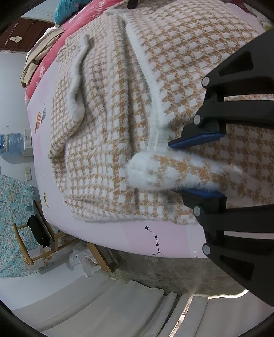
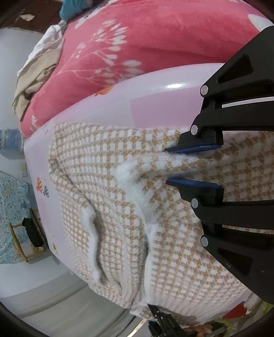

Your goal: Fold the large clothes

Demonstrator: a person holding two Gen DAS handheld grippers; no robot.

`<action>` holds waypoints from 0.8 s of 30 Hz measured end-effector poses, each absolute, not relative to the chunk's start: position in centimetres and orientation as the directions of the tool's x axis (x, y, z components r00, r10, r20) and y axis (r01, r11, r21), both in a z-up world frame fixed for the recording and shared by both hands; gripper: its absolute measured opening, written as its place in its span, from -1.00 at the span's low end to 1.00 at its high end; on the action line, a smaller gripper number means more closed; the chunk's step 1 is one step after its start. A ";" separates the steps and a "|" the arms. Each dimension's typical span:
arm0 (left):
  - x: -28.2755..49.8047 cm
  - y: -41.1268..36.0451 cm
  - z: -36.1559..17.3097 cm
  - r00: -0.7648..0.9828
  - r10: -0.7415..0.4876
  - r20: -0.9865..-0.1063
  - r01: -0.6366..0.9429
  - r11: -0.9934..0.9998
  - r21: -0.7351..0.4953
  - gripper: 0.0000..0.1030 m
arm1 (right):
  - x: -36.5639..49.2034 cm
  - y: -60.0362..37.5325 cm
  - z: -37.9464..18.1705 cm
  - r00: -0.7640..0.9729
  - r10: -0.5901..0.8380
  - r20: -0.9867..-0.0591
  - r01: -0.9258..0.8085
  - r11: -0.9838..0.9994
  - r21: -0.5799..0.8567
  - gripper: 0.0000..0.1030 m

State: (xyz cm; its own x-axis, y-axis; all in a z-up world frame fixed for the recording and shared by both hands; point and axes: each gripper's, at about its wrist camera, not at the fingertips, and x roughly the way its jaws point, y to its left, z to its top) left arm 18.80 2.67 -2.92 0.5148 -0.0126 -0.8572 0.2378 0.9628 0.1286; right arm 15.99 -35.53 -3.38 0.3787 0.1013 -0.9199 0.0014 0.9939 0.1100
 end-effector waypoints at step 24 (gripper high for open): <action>13.8 5.7 5.9 0.731 -0.157 -0.664 0.247 0.968 0.043 -0.80 | 10.8 -33.4 7.3 0.633 0.033 -0.774 0.040 0.996 0.075 -0.91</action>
